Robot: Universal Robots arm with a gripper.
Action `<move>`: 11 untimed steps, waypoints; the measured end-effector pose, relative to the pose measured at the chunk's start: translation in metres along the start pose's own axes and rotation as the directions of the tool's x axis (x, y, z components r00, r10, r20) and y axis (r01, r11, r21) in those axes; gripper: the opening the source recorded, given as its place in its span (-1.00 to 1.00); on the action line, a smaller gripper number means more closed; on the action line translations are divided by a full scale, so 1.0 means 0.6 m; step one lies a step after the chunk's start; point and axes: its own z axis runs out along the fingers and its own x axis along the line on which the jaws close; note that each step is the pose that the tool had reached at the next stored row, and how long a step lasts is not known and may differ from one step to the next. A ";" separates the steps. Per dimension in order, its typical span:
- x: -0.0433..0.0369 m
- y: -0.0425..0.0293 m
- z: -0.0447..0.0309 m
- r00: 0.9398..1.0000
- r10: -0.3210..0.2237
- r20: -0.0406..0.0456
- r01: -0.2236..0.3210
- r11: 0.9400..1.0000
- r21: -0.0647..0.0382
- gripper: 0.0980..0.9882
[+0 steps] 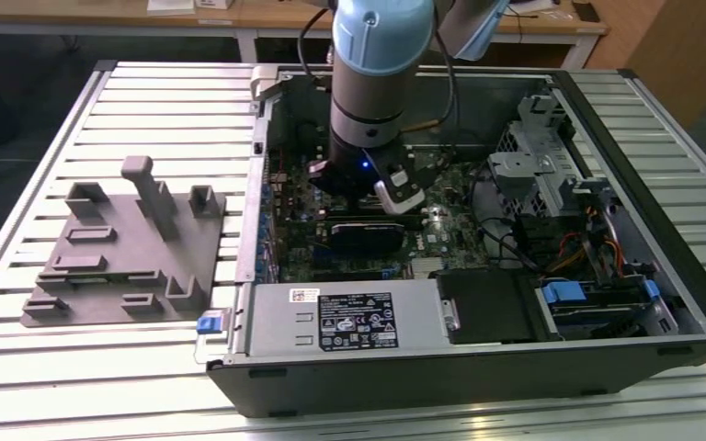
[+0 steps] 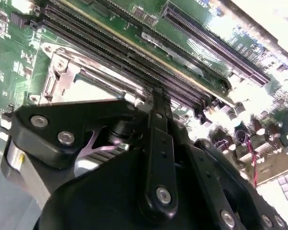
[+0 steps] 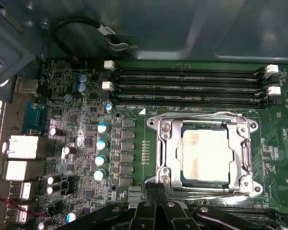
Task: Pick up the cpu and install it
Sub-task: 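Install the second cpu locking lever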
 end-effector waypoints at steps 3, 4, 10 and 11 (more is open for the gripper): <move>0.002 0.000 0.001 1.000 0.000 0.000 0.000 1.000 -0.003 -0.98; 0.002 0.000 0.001 1.000 0.000 0.000 0.000 1.000 -0.004 -0.98; 0.007 -0.001 0.003 1.000 0.000 0.000 0.000 1.000 -0.008 -0.98; 0.007 -0.001 0.003 1.000 0.000 -0.001 0.000 1.000 -0.007 -0.98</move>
